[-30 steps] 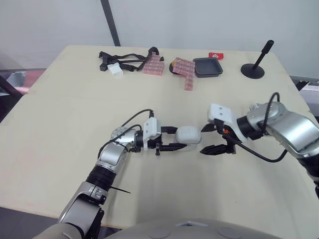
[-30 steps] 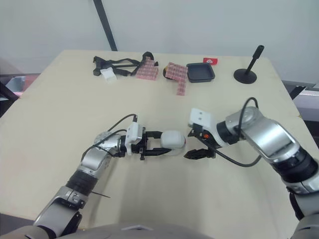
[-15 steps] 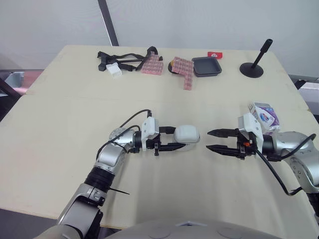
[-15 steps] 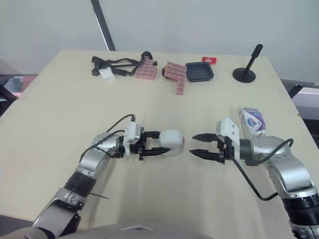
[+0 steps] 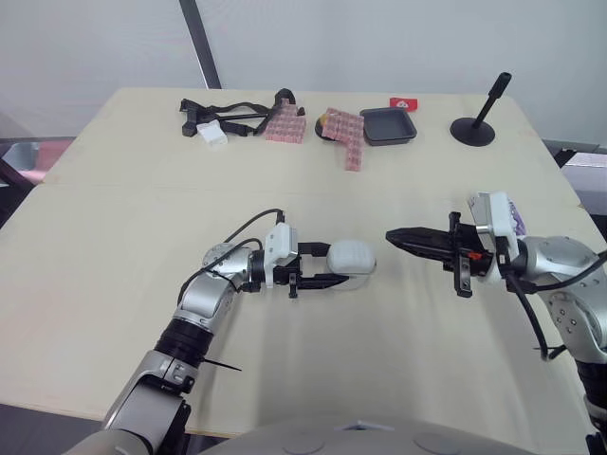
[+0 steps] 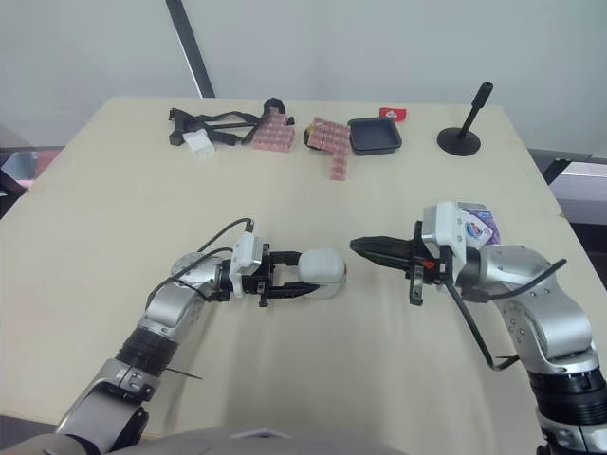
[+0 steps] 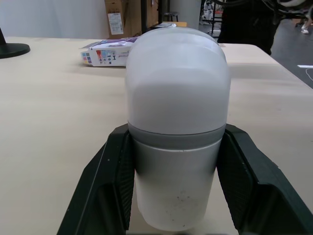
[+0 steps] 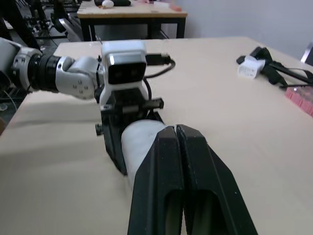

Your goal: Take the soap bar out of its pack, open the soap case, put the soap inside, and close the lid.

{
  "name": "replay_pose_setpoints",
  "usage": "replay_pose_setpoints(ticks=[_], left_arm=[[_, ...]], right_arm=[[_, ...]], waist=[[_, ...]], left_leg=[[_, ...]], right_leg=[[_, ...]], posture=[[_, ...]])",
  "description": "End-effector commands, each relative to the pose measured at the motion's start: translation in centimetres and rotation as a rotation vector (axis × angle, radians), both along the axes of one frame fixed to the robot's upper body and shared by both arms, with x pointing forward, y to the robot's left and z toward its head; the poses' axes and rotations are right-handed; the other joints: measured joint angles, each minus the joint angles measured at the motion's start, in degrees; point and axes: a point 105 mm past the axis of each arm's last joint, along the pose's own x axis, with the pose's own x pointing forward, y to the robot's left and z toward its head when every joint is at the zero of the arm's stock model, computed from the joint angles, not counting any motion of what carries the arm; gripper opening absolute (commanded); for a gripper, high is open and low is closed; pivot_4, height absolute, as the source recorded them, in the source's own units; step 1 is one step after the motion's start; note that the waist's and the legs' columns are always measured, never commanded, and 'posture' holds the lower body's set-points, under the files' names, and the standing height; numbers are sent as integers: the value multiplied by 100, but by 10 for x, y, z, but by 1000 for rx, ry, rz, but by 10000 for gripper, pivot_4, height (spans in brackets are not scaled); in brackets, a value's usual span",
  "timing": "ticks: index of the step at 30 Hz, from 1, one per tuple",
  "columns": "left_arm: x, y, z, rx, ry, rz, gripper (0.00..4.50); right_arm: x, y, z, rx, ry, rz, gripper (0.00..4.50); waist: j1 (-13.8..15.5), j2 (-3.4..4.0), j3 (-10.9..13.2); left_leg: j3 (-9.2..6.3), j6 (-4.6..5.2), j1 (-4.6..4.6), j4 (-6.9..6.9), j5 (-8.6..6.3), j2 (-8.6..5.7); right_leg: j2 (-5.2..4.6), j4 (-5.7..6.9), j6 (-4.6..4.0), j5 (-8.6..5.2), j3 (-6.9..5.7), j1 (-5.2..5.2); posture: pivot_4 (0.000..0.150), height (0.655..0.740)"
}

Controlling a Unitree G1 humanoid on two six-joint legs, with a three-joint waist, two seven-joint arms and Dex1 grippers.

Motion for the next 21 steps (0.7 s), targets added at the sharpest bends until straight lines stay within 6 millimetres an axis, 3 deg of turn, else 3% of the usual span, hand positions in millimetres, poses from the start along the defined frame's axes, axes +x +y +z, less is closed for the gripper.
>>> replay_pose_setpoints(ticks=[1,8,21], left_arm=[[-1,1,8,-17,-39,-8,18675],[-2,0,7,-17,-41,-1,18675],[-1,0,7,-20,-43,13,18675]], right_arm=[[-1,17,14,40,-17,41,879],[-3,33,1,-39,4,89,879],[1,34,-30,-145,87,58,879]], waist=[[0,0,0],[15,0,0],[10,0,0]], left_leg=[[0,0,-1,0,0,0],[0,-2,-3,1,0,-1],[0,-8,-6,0,1,-2]], right_leg=[[0,0,2,1,0,-1],[0,-1,20,11,-2,-12],[0,1,21,12,-1,1]], posture=[[1500,7400],[1500,7400],[1500,7400]])
